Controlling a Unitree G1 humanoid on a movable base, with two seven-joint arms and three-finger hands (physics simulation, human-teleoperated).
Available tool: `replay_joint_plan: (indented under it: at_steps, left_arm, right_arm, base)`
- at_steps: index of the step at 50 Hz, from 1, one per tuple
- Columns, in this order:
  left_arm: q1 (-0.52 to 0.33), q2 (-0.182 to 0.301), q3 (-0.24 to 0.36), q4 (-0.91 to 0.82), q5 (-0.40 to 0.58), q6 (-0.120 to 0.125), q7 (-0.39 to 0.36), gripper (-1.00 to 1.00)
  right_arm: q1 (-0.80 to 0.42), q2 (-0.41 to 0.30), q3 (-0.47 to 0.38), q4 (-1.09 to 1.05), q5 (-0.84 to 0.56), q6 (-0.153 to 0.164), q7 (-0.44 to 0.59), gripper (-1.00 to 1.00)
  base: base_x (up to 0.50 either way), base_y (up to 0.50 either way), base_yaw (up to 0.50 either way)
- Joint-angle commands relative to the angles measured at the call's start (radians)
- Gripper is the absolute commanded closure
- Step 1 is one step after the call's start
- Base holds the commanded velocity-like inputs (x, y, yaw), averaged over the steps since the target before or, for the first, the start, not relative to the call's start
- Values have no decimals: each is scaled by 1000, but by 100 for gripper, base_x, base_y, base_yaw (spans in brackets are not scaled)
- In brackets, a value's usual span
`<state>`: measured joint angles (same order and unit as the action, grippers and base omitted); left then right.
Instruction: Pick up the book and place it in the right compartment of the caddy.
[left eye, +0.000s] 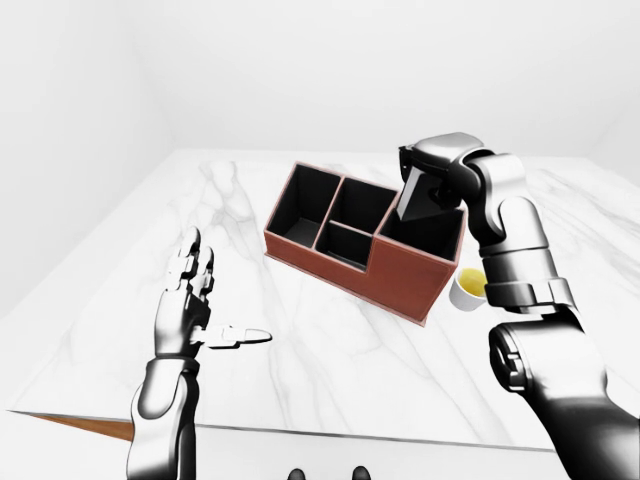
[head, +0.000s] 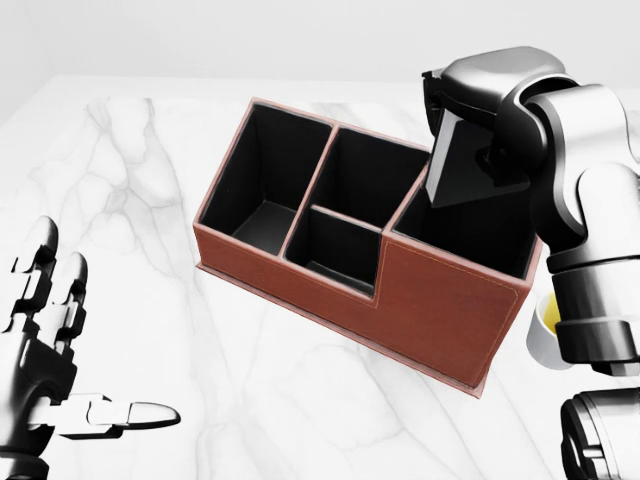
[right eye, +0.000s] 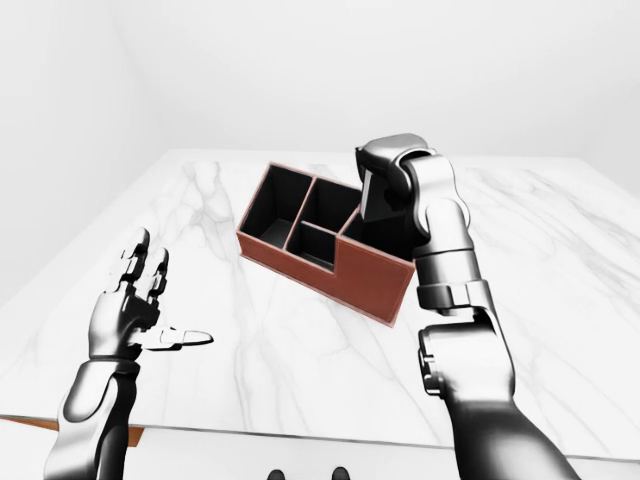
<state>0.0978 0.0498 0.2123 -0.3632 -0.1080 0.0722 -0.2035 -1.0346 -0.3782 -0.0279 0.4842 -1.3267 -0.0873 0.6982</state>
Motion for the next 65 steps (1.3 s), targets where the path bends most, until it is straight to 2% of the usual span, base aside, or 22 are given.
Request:
replay_joint_plan:
  at_steps: [1, 14, 20, 28, 35, 55, 65]
  left_arm:
    - [4, 0, 3, -2, -1, 0, 0, -100]
    - [-2, 2, 7, 20, -6, -11, -2, -100]
    - [2, 3, 11, 11, -7, -6, -1, -100]
    - [6, 1, 14, 20, -9, -15, -4, -100]
    - [10, 0, 15, 23, -10, -20, -6, -100]
    - [13, 1, 23, 34, -18, -29, -11, -100]
    - [11, 2, 25, 55, -20, -43, -11, -100]
  right_arm:
    - [-4, 8, 4, 84, -2, 0, 0, 100]
    - [-38, 1, 16, 195, -28, 0, 0, 100]
    - [-68, 5, 20, 262, -22, 3, -6, 100]
    - [-99, 6, 29, 344, -10, 6, -107, 100]
    - [-104, 9, 34, 371, -3, 9, -136, 100]
    - [-145, 23, 57, 521, -4, 16, -333, 100]
    - [-177, 26, 70, 622, 0, 20, -411, 100]
  base:
    - [0, 0, 0]
    - [0, 0, 0]
    - [0, 0, 0]
    - [0, 0, 0]
    - [0, 0, 0]
    - [0, 0, 0]
    - [0, 0, 0]
